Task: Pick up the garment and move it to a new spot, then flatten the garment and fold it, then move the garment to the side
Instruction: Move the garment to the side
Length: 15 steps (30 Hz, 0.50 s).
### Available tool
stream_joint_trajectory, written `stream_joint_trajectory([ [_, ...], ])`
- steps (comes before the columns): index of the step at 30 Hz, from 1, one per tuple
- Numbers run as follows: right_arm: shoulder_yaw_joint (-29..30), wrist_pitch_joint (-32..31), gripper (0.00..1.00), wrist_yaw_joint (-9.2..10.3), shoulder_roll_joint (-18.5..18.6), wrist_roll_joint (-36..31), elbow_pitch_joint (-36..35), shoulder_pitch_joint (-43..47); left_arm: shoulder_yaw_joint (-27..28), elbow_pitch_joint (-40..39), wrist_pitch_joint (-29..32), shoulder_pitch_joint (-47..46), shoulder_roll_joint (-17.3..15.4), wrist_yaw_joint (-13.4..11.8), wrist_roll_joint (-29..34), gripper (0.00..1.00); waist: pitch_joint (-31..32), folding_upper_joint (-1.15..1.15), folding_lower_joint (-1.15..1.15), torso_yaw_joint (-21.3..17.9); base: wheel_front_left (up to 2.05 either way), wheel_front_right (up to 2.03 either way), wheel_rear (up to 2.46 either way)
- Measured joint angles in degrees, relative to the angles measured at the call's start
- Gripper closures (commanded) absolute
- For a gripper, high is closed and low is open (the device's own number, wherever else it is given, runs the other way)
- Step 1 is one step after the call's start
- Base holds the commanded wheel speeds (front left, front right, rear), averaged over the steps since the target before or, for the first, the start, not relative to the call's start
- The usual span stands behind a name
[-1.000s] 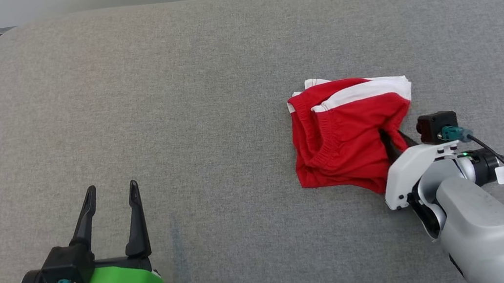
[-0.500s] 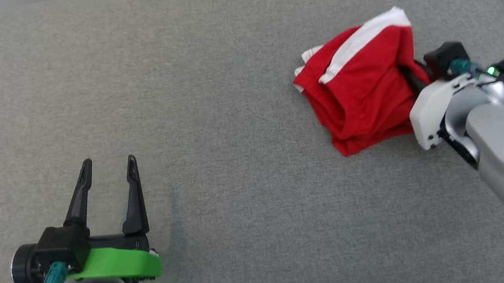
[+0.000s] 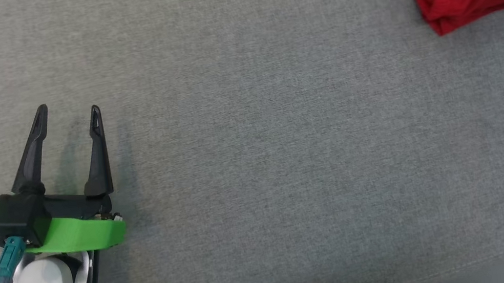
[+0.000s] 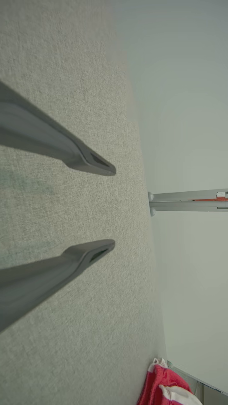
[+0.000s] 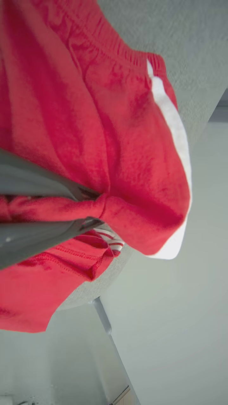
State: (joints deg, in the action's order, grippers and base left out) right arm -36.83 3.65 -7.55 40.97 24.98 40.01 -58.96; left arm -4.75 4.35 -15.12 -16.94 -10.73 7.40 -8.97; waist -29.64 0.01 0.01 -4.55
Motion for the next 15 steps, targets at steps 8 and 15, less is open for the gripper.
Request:
stream_joint_trajectory([
  [8, 0.08, -2.13, 1.00, 0.00, 8.33, 3.07, -1.78, -3.19, 0.80, -4.32, 0.00, 0.28, -2.65, 0.00, 1.07, 0.00, -4.86, 0.00, 0.00, -5.26, 0.00, 0.00, 0.00],
  [15, -0.13, -4.10, 1.00, 0.00, 11.33, 3.77, 0.67, -7.01, 0.58, -7.77, -0.02, 0.86, -3.79, 0.00, 1.54, 0.00, -8.14, 0.00, 0.00, -7.76, 0.00, 0.00, 0.00],
])
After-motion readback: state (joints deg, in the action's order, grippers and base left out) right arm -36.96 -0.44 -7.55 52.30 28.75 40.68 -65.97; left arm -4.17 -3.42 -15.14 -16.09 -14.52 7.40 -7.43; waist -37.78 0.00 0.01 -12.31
